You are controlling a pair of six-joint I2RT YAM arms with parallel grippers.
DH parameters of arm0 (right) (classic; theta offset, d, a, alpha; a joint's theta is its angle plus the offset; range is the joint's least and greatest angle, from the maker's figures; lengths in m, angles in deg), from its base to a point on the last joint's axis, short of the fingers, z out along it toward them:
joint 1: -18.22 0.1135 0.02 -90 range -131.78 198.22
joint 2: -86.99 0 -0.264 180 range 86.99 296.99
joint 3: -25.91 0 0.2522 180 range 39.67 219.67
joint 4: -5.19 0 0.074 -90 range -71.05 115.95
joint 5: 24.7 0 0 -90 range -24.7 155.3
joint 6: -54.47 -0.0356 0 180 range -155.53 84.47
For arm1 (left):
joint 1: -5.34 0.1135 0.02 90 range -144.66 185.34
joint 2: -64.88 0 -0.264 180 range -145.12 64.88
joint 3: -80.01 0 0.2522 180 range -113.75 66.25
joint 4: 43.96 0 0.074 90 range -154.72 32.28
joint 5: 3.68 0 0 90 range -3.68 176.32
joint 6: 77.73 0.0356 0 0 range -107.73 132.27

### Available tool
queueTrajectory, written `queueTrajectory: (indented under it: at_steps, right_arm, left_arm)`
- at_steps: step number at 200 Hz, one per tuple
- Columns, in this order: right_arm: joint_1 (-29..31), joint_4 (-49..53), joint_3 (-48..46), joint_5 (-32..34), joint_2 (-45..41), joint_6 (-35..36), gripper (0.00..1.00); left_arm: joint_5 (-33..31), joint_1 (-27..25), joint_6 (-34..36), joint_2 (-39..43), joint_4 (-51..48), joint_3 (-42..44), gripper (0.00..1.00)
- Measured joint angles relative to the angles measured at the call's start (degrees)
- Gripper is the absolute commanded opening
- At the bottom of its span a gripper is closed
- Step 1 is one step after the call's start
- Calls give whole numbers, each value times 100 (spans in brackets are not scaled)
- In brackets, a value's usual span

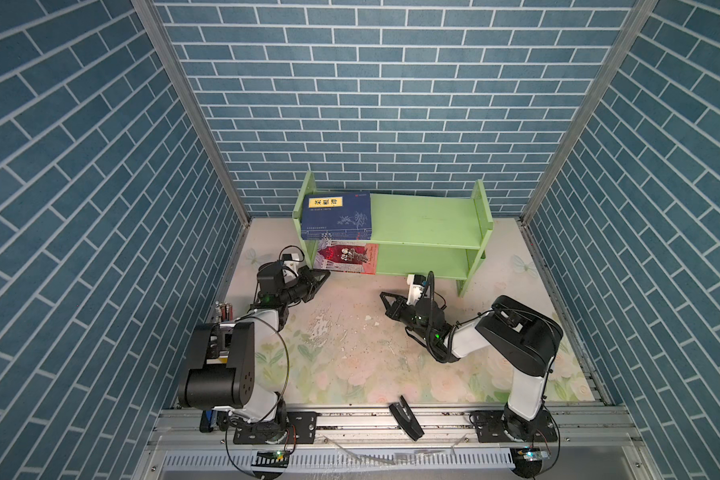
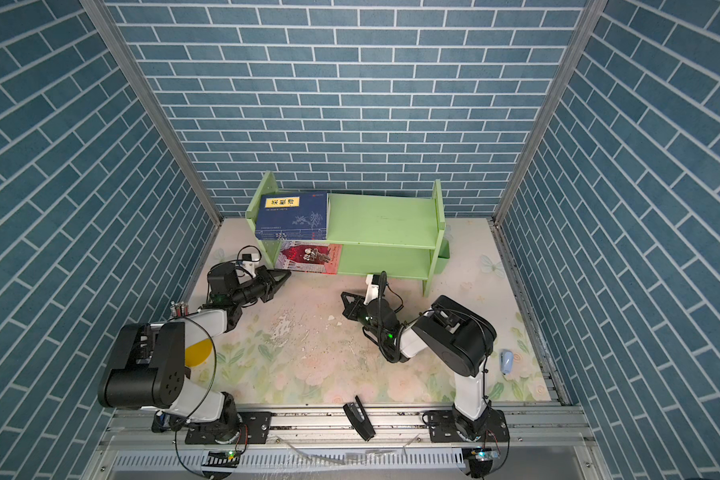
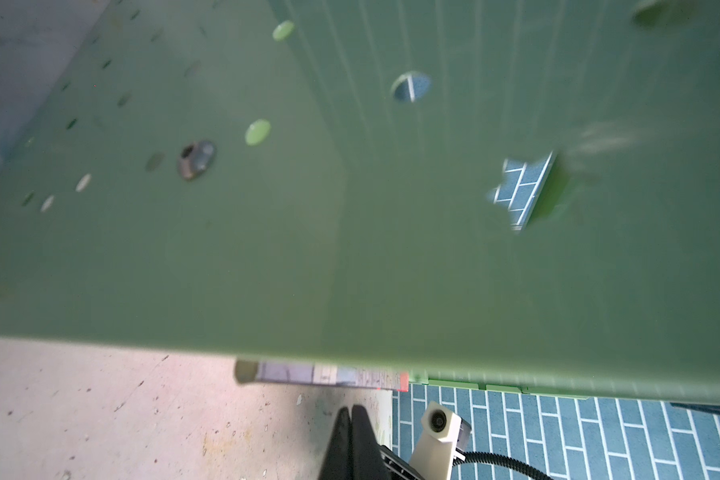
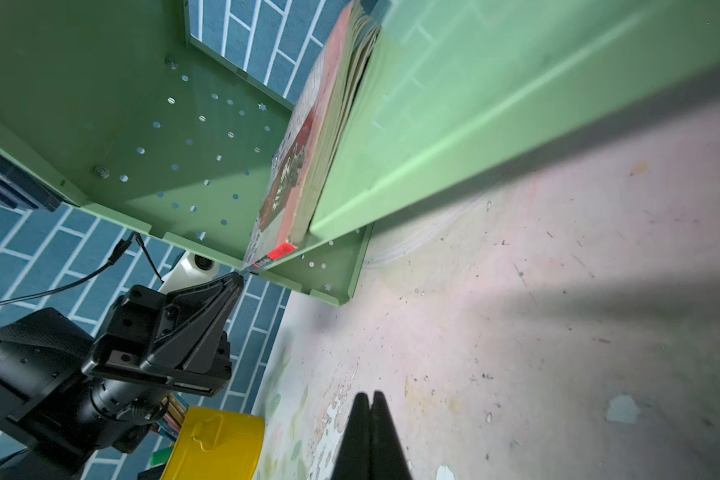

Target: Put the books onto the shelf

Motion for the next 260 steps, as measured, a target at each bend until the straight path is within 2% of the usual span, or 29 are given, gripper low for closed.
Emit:
queueTrajectory:
  at_steps: [74,260]
  right_arm:
    - [-140,-704,817,-214,310,-273,0]
    - [-323,-702,1045,-358,723,-533,0]
  left_arm:
    - [-2,0,13,42,-37,0,3]
    - [-9,11,17,44,-170,0,3]
